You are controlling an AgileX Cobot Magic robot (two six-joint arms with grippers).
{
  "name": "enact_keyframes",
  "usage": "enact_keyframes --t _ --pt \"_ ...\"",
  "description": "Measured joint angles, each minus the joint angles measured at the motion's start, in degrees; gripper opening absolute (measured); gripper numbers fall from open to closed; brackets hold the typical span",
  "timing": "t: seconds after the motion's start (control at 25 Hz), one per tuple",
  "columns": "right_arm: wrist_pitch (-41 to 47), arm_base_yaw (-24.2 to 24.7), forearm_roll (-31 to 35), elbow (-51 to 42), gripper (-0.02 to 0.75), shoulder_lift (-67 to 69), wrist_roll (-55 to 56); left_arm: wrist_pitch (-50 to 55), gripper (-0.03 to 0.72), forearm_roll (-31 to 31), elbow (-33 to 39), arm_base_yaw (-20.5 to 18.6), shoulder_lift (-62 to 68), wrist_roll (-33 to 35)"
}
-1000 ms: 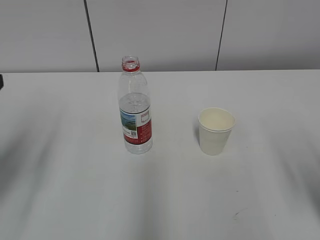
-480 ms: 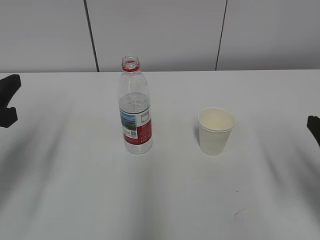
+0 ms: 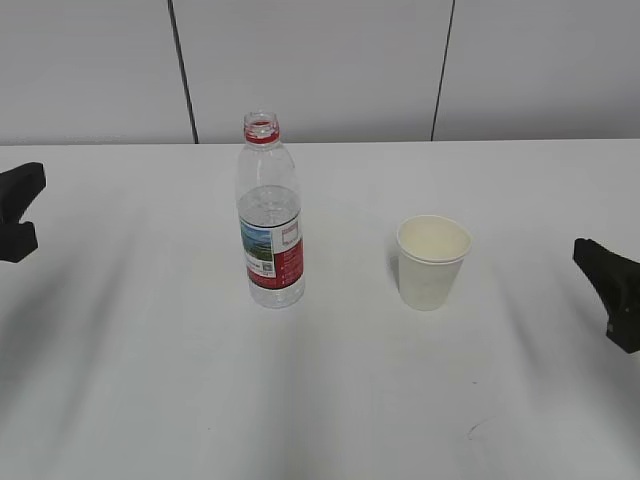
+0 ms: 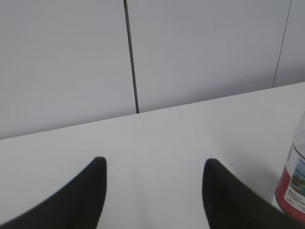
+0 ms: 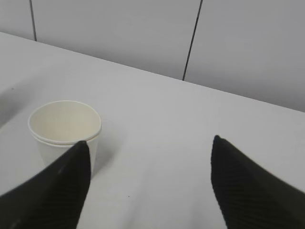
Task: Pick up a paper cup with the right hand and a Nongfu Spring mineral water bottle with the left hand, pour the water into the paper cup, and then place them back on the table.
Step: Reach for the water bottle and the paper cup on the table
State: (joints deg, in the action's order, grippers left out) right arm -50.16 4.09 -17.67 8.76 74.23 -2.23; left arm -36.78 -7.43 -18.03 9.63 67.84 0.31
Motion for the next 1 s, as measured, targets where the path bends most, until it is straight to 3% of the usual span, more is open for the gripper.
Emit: enact_keyframes --t 0.28,0.56,0.8,1.0 --pt "-5.07 0.00 -3.95 0.32 0.581 6.19 3.76 0.12 0.393 0.29 0.00 0.04 2.78 -0.76" --pt "-12.26 0.00 -6.29 2.81 0.581 18.25 2.67 0.18 0.393 -3.16 0.00 0.40 7.15 -2.40" --pt "-14.93 0.00 -10.18 6.86 0.581 29.56 1.37 0.18 0.393 -3.32 -0.05 4.46 11.36 -2.40" --pt "-15.07 0.00 -12.94 11.01 0.581 35.51 1.01 -0.77 0.393 -3.32 -0.05 5.56 14.97 -2.40"
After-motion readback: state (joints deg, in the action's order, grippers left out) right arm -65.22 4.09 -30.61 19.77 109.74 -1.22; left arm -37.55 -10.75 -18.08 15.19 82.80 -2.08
